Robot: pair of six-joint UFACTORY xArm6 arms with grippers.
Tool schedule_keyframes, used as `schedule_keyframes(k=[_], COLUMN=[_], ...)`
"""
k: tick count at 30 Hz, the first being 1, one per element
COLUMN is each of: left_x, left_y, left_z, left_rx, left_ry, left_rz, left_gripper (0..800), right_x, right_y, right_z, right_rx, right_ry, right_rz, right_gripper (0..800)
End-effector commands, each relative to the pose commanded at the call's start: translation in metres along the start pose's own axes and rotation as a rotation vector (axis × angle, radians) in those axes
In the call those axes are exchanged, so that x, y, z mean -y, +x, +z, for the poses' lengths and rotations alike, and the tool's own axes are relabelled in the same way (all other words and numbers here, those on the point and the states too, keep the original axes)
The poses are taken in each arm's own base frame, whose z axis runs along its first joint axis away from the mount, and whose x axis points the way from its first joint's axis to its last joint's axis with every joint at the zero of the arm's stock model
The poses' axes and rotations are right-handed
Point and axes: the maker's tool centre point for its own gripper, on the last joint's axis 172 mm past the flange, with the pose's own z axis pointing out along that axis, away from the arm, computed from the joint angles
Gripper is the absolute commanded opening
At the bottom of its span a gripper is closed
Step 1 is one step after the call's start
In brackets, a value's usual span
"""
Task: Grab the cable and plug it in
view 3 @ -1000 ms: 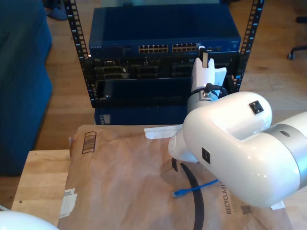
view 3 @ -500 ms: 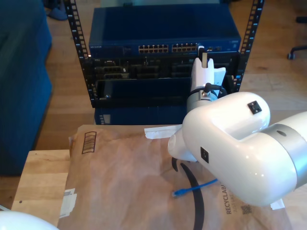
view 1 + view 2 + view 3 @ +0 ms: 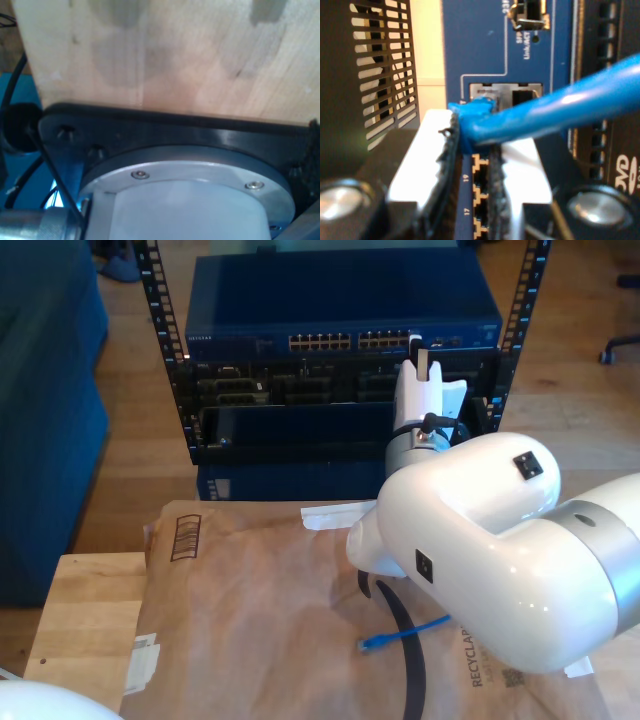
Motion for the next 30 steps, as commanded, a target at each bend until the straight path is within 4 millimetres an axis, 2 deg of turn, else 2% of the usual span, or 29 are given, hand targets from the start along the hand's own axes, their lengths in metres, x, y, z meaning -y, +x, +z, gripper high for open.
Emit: schedule_keyframes(k=[19, 20, 23, 30], left_x=[0.0, 0.0, 0.0, 0.0], left_y=[0.0, 0.0, 0.0, 0.0], left_z=[0.0, 0.0, 0.0, 0.0], left_rx=[-0.002, 0.0, -0.002, 0.0], left_ry=[0.0, 0.0, 0.0, 0.0], left_rz=[0.0, 0.0, 0.002, 0.0], left_gripper=[800, 800, 800, 800], right_x=[0.0, 0.0, -0.006, 0.0], right_y=[-0.001, -0.001, 0.0, 0.013], right_z=[0.006, 0.006, 0.002, -0.019], right_rx=[0.0, 0.0, 0.004, 0.004], right_ry=[0.002, 0.002, -0.012, -0.05], right_rz=[0.004, 0.004, -0.006, -0.028], right_gripper=[0, 22, 161, 215])
